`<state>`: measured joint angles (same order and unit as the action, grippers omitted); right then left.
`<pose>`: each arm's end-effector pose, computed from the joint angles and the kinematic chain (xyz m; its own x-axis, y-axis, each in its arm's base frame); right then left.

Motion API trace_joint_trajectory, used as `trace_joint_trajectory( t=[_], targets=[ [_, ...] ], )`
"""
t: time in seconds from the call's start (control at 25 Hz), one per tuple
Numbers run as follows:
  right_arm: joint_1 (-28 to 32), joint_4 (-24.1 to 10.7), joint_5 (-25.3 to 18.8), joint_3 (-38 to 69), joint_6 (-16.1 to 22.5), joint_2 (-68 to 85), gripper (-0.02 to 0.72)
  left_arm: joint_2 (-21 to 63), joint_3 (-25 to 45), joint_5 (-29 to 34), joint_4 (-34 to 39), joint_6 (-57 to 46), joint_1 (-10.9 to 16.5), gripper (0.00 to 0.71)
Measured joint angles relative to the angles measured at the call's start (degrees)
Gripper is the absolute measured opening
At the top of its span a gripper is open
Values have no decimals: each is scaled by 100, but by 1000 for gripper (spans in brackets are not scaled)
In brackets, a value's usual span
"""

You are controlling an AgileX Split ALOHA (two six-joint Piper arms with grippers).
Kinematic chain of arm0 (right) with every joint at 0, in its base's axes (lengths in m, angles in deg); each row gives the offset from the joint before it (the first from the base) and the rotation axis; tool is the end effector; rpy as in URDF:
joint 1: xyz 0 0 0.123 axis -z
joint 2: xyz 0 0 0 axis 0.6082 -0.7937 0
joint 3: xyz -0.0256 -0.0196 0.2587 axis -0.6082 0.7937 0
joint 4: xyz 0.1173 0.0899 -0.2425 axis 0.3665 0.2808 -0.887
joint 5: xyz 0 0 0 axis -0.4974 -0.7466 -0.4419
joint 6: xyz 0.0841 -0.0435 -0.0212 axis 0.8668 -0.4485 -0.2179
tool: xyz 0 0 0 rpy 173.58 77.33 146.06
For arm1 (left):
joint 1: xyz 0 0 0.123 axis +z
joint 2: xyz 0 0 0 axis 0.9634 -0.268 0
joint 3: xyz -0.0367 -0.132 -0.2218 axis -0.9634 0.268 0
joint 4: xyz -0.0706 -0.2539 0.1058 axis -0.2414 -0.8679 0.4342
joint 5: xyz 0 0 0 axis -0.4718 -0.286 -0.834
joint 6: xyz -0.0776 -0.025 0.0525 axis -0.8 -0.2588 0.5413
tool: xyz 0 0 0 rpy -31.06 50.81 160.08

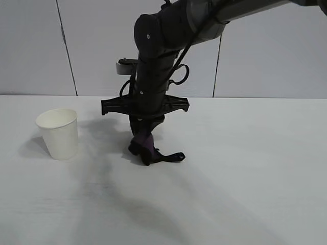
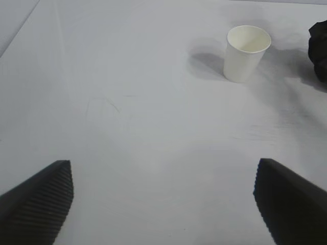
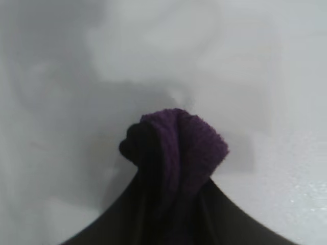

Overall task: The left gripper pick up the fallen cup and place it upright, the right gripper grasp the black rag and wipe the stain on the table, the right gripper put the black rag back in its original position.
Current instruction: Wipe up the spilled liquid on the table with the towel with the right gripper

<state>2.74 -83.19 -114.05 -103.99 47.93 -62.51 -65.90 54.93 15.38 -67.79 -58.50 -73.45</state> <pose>0.4369 0.2878 0.0984 -0.8709 -0.2806 -0.4035 -0.3027 0.9530 -0.0096 0.0504 0.0008 0.2793 -0.5181 0.0154 -0.8552 -0.0050 0.9998 0.0210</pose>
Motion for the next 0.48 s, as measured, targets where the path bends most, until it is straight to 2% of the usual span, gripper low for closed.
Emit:
trace_joint_trajectory(
  t=[0.12,0.24,0.28,0.36,0.48],
  targets=[
    [0,-256,-156,0,0,0,130,0,0,0,0,0,0,690],
    [0,-296,-180,0,5,0,130,0,0,0,0,0,0,690],
    [0,-224,-173,0,29,0,130,0,0,0,0,0,0,690],
    [0,143,-58,0,99,0,130,0,0,0,0,0,0,690],
    [0,757,393,0,162,-56,130,0,0,0,0,0,0,690]
  ],
)
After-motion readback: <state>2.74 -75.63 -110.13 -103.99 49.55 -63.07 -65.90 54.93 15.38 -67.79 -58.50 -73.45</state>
